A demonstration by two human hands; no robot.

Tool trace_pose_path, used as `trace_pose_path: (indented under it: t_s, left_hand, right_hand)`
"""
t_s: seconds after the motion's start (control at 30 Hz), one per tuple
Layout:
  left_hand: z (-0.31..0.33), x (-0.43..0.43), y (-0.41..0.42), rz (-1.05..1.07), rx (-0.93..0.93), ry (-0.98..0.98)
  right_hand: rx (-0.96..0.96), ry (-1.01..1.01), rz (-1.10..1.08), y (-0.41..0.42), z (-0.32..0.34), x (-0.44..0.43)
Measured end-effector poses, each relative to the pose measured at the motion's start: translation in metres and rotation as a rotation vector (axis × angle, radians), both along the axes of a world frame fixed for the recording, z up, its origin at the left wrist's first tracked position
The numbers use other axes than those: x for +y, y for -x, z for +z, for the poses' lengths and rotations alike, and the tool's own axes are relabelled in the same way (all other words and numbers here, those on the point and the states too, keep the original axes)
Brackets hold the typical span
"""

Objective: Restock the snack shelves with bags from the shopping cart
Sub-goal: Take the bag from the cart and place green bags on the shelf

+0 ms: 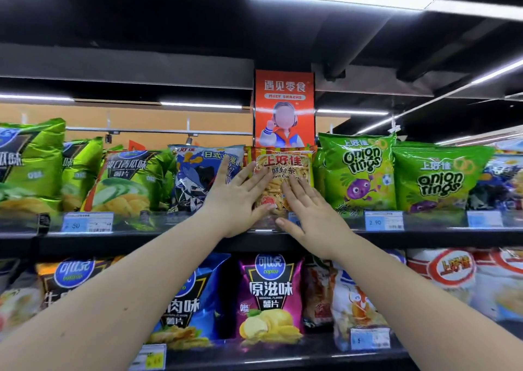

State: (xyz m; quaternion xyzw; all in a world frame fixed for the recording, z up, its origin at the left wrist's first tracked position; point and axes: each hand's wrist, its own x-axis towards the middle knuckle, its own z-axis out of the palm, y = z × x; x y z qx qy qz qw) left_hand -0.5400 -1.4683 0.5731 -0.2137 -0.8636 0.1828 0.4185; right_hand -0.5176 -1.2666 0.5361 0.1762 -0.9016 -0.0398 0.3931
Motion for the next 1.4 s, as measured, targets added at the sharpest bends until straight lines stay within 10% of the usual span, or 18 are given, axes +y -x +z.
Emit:
trace_pose_path:
  t_s: [0.57, 0.9, 1.4]
  left_hand:
    - [-0.021, 0.016, -0.010, -0.177, 0.025, -0.138]
    - [0.013, 0.096, -0.013, -0.564, 0.252, -0.247]
    - [0.001, 0.175, 0.008, -0.218, 0.263, -0.185]
  right_hand:
    - [0.023, -0.018, 0.028, -0.015, 0.003, 0.005]
    - [0.494, 0.055, 0.061, -0.036, 0.011, 0.110]
    - [0.356, -0.054, -0.022, 0.003, 0.020, 0.160]
